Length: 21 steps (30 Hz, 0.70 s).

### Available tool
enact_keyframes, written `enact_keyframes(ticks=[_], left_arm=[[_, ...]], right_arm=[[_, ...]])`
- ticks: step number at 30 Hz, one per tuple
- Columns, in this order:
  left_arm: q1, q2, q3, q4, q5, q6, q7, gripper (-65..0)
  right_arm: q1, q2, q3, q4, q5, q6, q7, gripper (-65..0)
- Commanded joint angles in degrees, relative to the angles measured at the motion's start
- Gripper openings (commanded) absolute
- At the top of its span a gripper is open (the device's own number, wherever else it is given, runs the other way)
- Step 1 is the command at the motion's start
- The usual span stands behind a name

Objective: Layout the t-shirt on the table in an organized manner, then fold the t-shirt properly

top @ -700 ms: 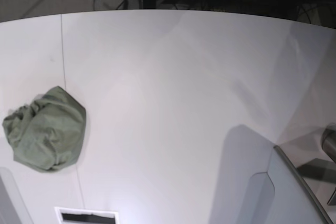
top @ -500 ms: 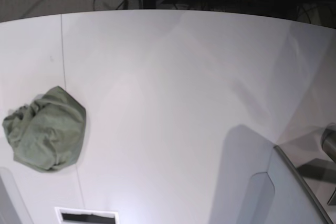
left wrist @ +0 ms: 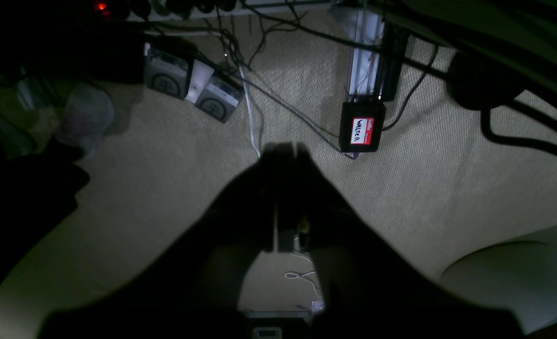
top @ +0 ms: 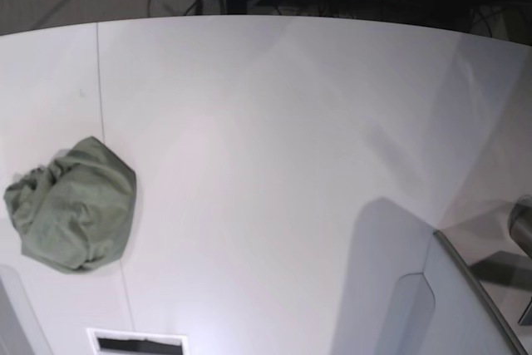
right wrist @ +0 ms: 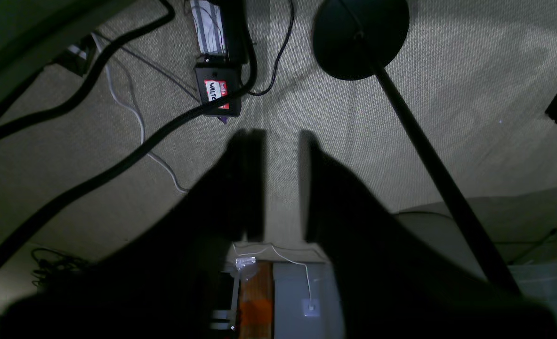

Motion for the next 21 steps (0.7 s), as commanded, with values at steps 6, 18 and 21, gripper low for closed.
enact_keyframes(ticks=[6, 18, 21], left_arm=[[1.4, -0.2, 0.5, 0.2, 0.2, 0.1, -1.1, -65.0], [2.9, -1.1, 0.0, -0.3, -0.1, 0.1, -8.8, -65.0], [2.9, -1.1, 0.0, -0.3, -0.1, 0.1, -8.8, -65.0]], right_arm=[[-0.2, 0.2, -0.1, 0.0, -0.1, 0.3, 0.2, -64.5], [-0.2, 0.2, 0.1, 0.0, 0.0, 0.3, 0.4, -64.8], [-0.2, 0.2, 0.1, 0.0, 0.0, 0.3, 0.4, -64.8]])
